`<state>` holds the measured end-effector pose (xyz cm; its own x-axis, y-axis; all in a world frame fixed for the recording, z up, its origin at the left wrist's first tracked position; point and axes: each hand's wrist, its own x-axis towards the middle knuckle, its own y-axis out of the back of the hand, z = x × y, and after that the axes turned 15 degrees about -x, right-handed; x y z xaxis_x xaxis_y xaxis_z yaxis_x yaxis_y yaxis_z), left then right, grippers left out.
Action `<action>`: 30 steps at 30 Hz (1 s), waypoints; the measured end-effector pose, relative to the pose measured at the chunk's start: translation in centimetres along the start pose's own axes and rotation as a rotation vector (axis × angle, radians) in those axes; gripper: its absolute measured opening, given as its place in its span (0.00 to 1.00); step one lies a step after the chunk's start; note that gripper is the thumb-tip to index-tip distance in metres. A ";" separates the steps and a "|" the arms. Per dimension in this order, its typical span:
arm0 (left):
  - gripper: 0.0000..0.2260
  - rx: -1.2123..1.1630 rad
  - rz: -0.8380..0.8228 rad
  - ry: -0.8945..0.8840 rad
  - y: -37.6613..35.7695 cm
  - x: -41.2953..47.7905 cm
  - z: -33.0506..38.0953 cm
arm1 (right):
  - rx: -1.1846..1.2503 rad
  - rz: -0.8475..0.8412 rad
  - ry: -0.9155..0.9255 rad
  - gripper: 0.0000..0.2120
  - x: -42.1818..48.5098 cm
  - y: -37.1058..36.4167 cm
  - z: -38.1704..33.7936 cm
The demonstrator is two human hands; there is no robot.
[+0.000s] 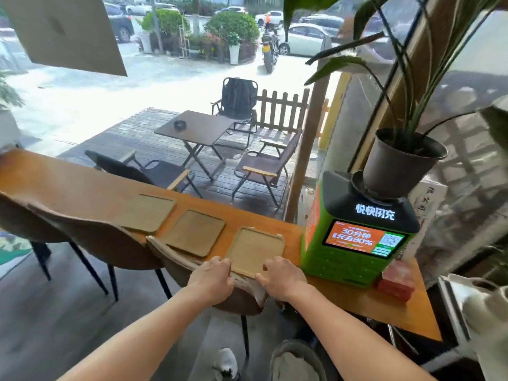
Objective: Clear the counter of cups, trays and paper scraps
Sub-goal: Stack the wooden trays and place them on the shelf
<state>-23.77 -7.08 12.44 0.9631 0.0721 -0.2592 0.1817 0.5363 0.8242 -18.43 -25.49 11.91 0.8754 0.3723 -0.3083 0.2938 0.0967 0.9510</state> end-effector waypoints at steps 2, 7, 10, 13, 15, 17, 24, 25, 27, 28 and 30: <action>0.12 0.005 -0.017 0.000 0.3 2.6 -0.5 | -0.004 -0.019 -0.009 0.23 2.2 -0.2 0.0; 0.13 0.003 -0.094 0.017 1.4 10.0 -1.5 | 0.015 -0.069 -0.052 0.23 8.5 -0.3 0.3; 0.12 0.007 -0.152 0.045 2.4 13.5 -2.1 | 0.022 -0.121 -0.057 0.23 11.9 -0.1 0.7; 0.12 -0.003 -0.172 0.057 3.5 16.2 -3.2 | 0.025 -0.158 -0.045 0.23 15.4 0.7 0.8; 0.12 -0.007 -0.183 0.074 4.2 17.5 -4.0 | 0.037 -0.156 -0.044 0.23 17.4 1.5 0.3; 0.11 -0.017 -0.189 0.099 4.9 18.4 -5.1 | 0.052 -0.139 -0.036 0.23 19.1 2.0 -0.6; 0.12 -0.037 -0.179 0.156 7.6 21.2 -9.6 | 0.051 -0.161 0.007 0.22 23.6 2.7 -4.8; 0.11 -0.035 -0.181 0.152 8.1 21.7 -10.3 | 0.052 -0.168 0.006 0.21 24.2 2.7 -5.5; 0.11 -0.022 -0.180 0.140 9.0 22.7 -11.9 | 0.058 -0.172 -0.003 0.21 25.4 2.8 -7.2; 0.10 -0.017 -0.180 0.135 9.5 23.2 -12.7 | 0.062 -0.170 -0.009 0.21 26.1 2.9 -8.2; 0.10 -0.018 -0.185 0.121 10.4 24.5 -14.7 | 0.086 -0.162 -0.020 0.21 27.7 2.9 -10.5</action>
<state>-1.23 12.60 7.32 0.8825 0.0707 -0.4650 0.3490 0.5644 0.7482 2.66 -5.18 6.39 0.8213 0.3397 -0.4584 0.4624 0.0742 0.8835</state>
